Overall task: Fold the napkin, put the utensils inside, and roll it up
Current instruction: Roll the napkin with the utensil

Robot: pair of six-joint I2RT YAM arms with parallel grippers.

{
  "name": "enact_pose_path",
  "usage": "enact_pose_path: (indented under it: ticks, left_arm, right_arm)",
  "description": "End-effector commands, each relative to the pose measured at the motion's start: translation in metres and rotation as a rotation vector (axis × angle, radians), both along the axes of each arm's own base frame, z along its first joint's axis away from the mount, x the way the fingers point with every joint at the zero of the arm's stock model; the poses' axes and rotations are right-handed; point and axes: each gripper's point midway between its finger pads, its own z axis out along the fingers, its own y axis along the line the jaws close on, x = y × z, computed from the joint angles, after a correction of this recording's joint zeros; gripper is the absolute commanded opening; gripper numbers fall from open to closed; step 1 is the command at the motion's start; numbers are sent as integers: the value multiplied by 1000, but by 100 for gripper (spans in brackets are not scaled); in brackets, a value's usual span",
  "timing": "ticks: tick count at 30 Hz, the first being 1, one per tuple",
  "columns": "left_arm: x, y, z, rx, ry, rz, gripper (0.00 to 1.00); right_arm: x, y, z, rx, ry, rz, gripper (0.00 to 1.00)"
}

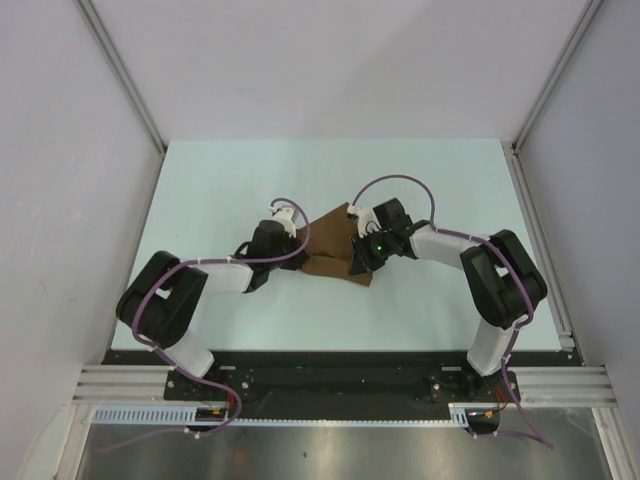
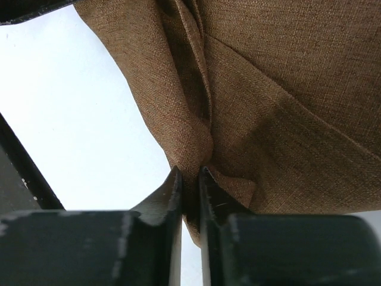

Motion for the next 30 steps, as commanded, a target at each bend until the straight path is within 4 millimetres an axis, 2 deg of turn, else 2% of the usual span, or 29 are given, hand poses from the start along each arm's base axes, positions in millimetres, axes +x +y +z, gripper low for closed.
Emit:
enact_pose_path:
  ticks: [1,2,5,12,15,17,19,21,22,24,26,27,28,29,30]
  left_arm:
    - [-16,29,-31,120,120,68,0]
    - [-15,30,-30,118,119,73,0]
    - [-13,32,-30,115,122,86,0]
    - [-13,32,-41,111,163,79,0]
    - [-11,30,-43,110,171,63,0]
    - [-11,28,-46,114,191,53,0]
    - [-12,28,-49,124,207,44,0]
    - [-12,26,-49,126,219,39,0]
    - [-12,26,-49,128,223,37,0]
    - [-11,26,-49,134,237,37,0]
    - [-10,25,-49,137,247,34,0]
    - [-11,26,-50,141,259,34,0]
    - [-12,27,-51,141,264,34,0]
    - [-11,25,-50,136,265,30,0]
    - [-11,25,-50,135,269,30,0]
  right_arm:
    - [-10,-5,-6,-22,54,-8,10]
    - [-11,-10,-9,-29,81,-19,5]
    - [-9,-18,-9,3,166,-54,0]
    - [2,-30,-36,-34,269,-116,0]
    - [11,-30,-39,-49,271,-136,6]
    - [13,-29,-38,-47,258,-133,22]
    - [17,-27,-22,-27,210,-124,39]
    - [21,-27,-7,-19,156,-112,46]
    - [24,-25,11,-3,104,-104,50]
    - [29,-23,28,-6,35,-106,53]
    - [35,-16,55,1,-86,-109,58]
    - [36,-15,59,-14,-143,-99,60]
    - [33,0,66,-18,-232,-53,65]
    - [40,-1,73,-65,-327,-78,66]
    - [37,0,68,-100,-367,-66,67]
